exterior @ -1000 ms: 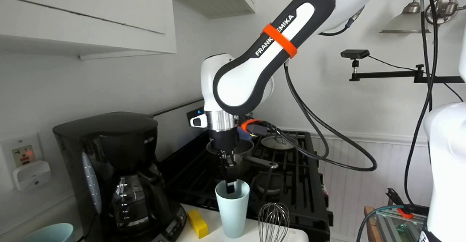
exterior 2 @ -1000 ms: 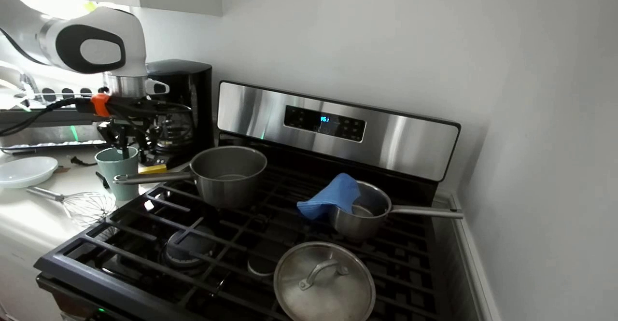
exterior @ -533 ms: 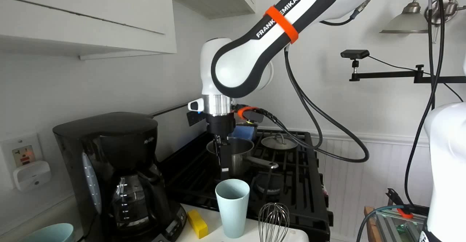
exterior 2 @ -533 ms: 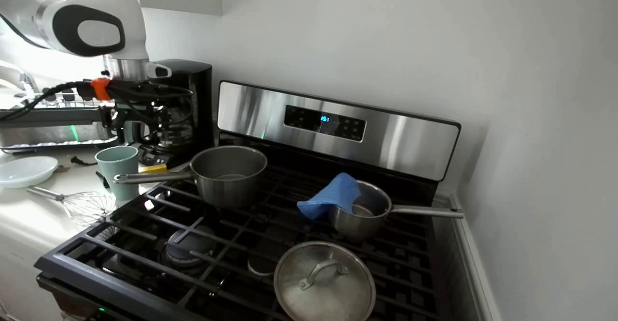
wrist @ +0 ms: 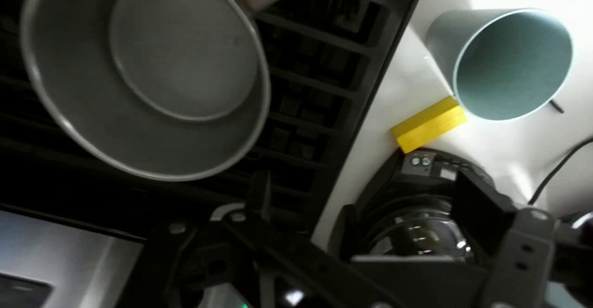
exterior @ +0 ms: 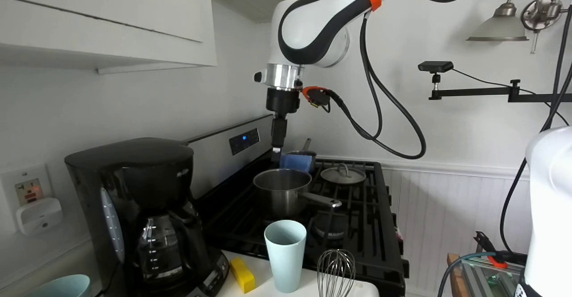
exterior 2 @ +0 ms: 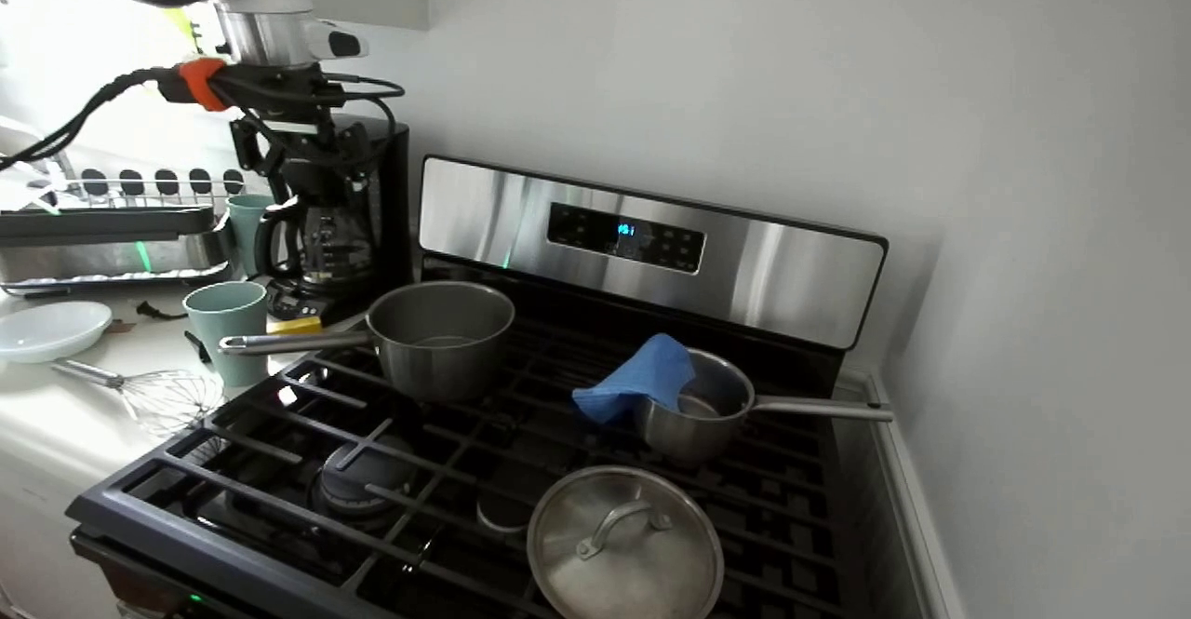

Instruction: Remove the lid from the silver pot, put it on the stove, pour the water in the cup into the silver pot on the left side of the stove and then put the lid on the same pot

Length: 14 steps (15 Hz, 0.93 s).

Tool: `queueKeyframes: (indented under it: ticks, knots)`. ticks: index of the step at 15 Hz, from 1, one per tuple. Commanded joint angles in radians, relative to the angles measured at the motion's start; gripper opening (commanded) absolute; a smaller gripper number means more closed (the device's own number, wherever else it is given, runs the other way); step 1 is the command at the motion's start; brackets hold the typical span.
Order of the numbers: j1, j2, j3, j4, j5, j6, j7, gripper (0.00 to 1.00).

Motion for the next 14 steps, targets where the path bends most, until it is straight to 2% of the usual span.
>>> queueKeyframes:
  ticks: [1,5,10,11,14]
  knots:
    - [-0.061,-0.036,-0.073,0.011,-0.006,0.019,0.047,1.00]
    - [-0.158,-0.039,-0.144,-0.002,-0.088,0.089,0.130,1.00]
    - [-0.279,-0.016,-0.181,-0.052,-0.320,0.206,0.327,1.00]
    - [-0.244,-0.019,-0.191,-0.020,-0.244,0.153,0.242,1.00]
    - [-0.269,-0.010,-0.196,-0.038,-0.290,0.182,0.289,1.00]
